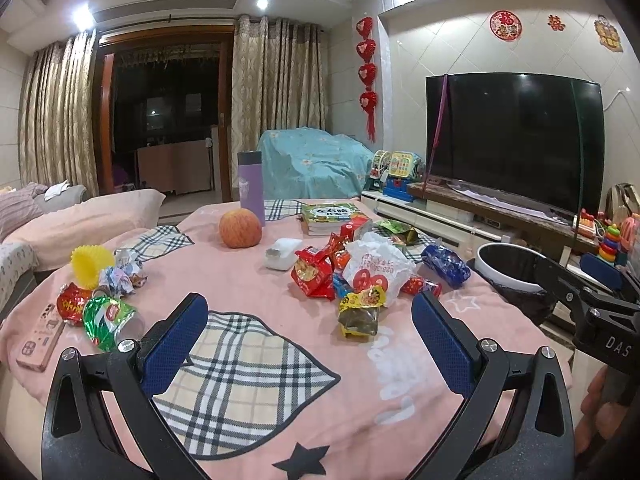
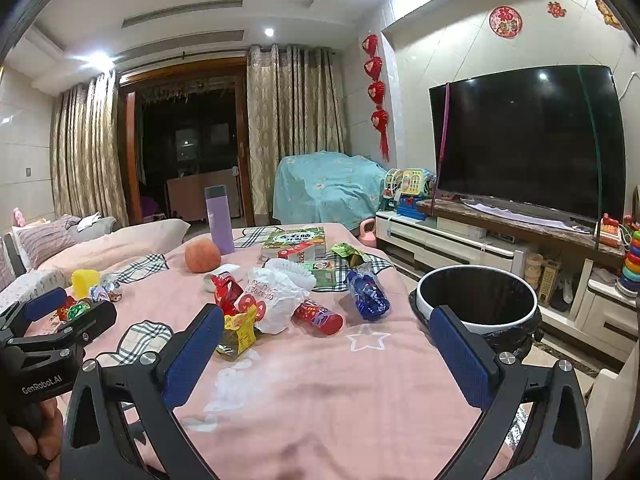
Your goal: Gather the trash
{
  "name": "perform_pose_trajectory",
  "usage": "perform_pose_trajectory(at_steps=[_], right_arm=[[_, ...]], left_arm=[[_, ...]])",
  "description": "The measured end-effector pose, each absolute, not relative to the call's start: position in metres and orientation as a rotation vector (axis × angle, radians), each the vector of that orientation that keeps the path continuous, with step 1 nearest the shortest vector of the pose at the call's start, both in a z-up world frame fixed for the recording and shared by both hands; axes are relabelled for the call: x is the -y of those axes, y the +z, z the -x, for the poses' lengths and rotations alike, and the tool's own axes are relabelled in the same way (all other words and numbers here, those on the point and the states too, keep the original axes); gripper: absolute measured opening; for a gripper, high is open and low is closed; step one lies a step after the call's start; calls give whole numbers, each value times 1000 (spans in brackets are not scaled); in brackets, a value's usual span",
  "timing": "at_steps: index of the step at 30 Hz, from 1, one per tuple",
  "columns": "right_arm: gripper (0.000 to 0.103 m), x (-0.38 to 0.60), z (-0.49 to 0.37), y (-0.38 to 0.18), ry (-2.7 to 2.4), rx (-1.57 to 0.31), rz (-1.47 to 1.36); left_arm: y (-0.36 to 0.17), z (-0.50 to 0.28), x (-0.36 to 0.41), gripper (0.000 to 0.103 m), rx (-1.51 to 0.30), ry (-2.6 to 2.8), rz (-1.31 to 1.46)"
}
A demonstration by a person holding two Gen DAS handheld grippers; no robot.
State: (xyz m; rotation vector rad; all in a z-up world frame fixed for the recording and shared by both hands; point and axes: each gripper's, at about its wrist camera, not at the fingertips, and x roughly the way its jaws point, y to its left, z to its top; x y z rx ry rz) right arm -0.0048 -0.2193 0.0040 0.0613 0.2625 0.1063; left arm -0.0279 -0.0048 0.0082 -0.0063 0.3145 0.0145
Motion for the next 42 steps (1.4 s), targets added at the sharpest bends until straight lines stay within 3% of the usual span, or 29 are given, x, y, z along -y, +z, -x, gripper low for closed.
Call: perform_pose_trajectory(at_steps=[42], right_arm=[[103,215,-7,-2,137,-295,-60]], left_arm=[[1,13,1,103,-362,7,9]])
